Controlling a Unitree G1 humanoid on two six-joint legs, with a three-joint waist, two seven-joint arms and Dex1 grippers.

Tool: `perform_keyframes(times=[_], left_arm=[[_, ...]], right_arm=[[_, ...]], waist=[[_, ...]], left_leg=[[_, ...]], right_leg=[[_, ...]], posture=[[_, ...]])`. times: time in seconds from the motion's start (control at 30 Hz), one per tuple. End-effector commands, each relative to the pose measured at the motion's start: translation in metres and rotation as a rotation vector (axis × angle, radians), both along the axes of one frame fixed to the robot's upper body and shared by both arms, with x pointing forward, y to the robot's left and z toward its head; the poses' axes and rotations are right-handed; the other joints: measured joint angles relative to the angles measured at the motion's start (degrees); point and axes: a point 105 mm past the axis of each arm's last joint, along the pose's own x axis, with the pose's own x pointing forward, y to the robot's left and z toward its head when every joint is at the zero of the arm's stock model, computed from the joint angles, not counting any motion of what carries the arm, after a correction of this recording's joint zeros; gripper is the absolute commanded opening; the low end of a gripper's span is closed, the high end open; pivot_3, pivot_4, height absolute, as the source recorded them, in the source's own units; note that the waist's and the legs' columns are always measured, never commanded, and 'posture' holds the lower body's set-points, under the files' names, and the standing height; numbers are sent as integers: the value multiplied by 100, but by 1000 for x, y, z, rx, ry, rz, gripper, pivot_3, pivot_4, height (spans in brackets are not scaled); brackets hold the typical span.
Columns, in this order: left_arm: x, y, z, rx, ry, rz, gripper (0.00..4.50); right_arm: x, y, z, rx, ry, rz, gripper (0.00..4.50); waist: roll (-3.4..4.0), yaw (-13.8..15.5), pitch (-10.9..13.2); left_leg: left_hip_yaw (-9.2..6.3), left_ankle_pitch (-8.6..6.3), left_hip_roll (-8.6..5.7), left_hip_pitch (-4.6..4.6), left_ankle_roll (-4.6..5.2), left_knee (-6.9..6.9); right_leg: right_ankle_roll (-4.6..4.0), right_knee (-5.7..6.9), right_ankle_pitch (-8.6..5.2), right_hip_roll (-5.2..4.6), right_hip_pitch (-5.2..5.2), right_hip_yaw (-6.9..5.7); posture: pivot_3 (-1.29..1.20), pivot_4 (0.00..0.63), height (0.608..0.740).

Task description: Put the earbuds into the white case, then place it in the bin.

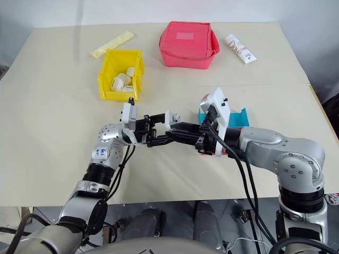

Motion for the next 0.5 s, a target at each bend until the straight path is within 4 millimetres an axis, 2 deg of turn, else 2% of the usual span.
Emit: perform_keyframes(times=[0.03,0.5], left_arm=[[0,-6,14,-9,-60,-17,2774],[-4,-6,15,-21,-70,-23,2774]], right_arm=[[-7,4,4,-5,-23,44,1220],[-6,3,2,-15,-19,45,1220]], waist=[[0,-1,0],[0,-1,0]], left_leg=[[0,0,0,0,0,0],[0,0,0,0,0,0]], right_leg=[[0,0,0,0,0,0],[0,-1,0,0,0,-1]], posture=[[0,150,740],[0,150,740]])
